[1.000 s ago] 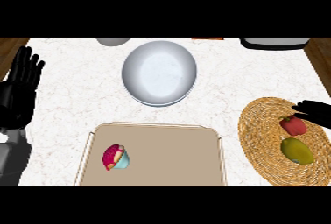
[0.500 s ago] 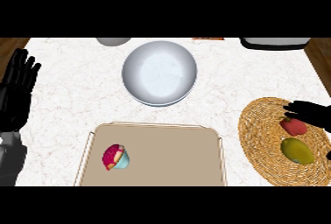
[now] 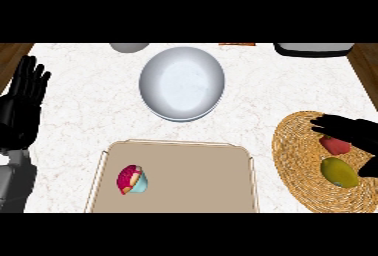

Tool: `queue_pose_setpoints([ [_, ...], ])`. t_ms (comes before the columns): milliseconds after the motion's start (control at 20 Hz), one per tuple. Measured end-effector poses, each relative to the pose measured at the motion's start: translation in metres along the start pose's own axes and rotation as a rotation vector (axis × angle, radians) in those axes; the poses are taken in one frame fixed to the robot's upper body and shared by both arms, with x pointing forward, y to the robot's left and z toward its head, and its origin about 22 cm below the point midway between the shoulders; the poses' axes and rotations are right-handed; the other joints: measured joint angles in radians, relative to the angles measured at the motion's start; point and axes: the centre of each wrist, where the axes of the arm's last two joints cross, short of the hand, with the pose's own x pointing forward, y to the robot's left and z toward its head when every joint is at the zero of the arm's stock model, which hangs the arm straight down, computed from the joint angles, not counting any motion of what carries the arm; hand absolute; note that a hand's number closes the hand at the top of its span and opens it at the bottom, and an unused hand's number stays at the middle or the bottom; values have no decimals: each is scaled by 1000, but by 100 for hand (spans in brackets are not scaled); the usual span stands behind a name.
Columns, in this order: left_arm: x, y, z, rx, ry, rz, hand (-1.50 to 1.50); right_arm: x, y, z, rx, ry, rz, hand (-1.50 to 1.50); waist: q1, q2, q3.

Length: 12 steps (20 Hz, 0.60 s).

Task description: Pick the bell pepper from the placemat and place it in the bowl

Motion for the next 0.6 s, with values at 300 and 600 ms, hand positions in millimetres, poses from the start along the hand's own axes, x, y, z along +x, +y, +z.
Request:
queue_pose_setpoints([
  [300,-1,1,1,-2,-2,-4,0,-4,5,-9,10,31,12,150,0,-1,-3],
  [600,2,3,1,1,0,-3,0,-3,3,-16,-63,-3,11,150,0,-1,-4],
])
